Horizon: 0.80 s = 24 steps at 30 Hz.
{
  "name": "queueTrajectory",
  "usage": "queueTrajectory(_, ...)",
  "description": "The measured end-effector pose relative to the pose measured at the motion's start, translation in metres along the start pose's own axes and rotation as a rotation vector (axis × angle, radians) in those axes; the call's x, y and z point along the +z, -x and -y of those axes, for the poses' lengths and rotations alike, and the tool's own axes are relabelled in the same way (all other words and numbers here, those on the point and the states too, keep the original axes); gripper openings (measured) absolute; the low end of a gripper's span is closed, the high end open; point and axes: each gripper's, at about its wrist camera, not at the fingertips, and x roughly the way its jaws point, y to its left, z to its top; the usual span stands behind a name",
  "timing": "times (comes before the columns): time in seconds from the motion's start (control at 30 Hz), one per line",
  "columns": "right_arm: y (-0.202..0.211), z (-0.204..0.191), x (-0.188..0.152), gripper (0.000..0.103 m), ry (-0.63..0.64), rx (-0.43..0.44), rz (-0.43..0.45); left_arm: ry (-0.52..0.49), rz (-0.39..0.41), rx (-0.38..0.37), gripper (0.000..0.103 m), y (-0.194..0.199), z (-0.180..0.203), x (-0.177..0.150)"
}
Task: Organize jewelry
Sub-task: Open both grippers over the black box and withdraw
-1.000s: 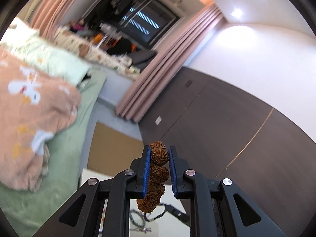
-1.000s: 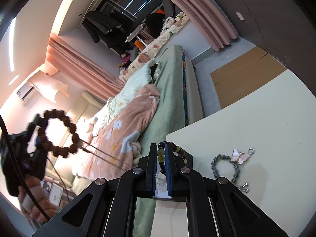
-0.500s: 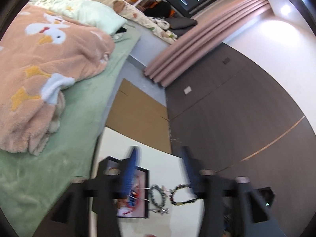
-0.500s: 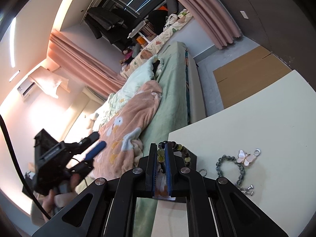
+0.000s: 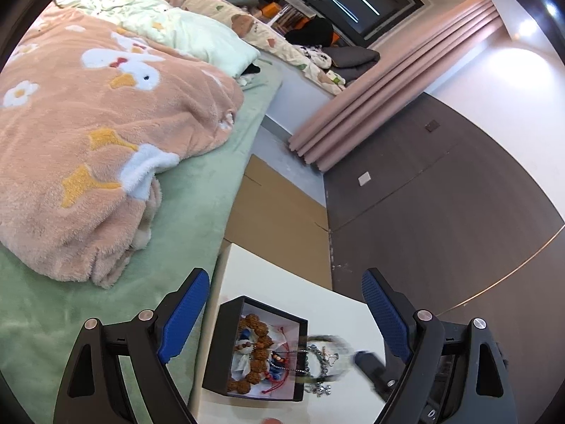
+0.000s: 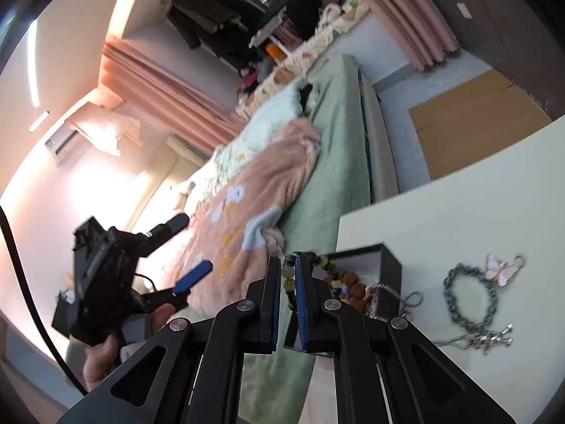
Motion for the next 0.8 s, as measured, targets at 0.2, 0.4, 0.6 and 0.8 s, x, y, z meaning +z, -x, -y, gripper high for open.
queueTrajectory(0.2, 0.012, 0.017, -0.002, 0.074, -0.048, -0.118, -0.002, -0.023, 0.004, -0.002, 0.088, 0.001, 0.003, -0.005)
queueTrajectory(0.4, 0.051, 0.029, 0.000, 0.074, -0.045, -0.190, 0.058, -0.059, -0.029, -0.005, 0.088, -0.010, 0.020, -0.020)
queueTrajectory(0.6, 0.085, 0.043, 0.002, 0.074, -0.054, -0.299, 0.094, -0.142, -0.059, -0.012, 0.088, -0.020, 0.045, -0.040)
queueTrajectory(0.8, 0.119, 0.058, -0.002, 0.074, -0.065, -0.366, 0.110, -0.227, -0.108, -0.030, 0.087, -0.031, 0.070, -0.064)
